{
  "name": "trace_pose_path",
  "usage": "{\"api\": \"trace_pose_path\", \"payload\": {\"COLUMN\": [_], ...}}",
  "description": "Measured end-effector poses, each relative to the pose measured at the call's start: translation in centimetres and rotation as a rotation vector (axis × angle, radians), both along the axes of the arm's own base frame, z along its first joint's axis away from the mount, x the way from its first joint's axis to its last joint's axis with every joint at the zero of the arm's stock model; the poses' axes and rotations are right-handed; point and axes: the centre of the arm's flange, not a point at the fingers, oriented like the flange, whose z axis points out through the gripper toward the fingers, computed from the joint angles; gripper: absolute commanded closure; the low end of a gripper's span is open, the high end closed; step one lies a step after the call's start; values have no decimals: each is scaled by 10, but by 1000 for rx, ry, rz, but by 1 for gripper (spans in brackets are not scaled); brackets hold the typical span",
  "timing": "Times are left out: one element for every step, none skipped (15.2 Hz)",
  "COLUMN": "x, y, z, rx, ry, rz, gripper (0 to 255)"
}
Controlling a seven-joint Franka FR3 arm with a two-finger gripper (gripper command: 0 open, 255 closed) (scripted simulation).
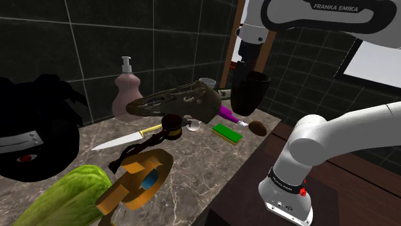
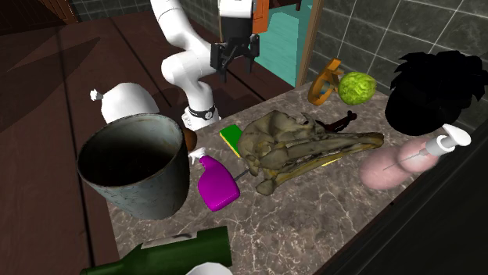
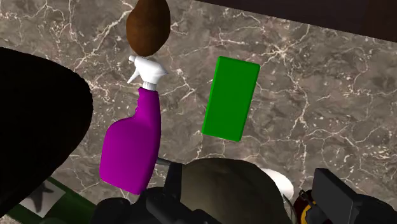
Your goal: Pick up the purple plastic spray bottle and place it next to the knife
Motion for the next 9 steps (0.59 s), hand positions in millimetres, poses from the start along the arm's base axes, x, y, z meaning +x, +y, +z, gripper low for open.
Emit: {"api": "trace_pose_path", "payload": {"x": [0, 1, 2, 1, 0, 5, 5, 7, 11], "y": [0, -3, -8, -14, -17, -25, -33, -41, -50], "z": [0, -4, -12, -21, -34, -44, -54, -67, -79], "rx": [0, 2, 5, 8, 12, 16, 19, 23, 26], "ry": [0, -3, -9, -16, -22, -29, -38, -44, -52], "rz": [0, -10, -26, -45, -65, -86, -107, -129, -150], "gripper": [0, 0, 0, 0, 0, 0, 0, 0, 0]}}
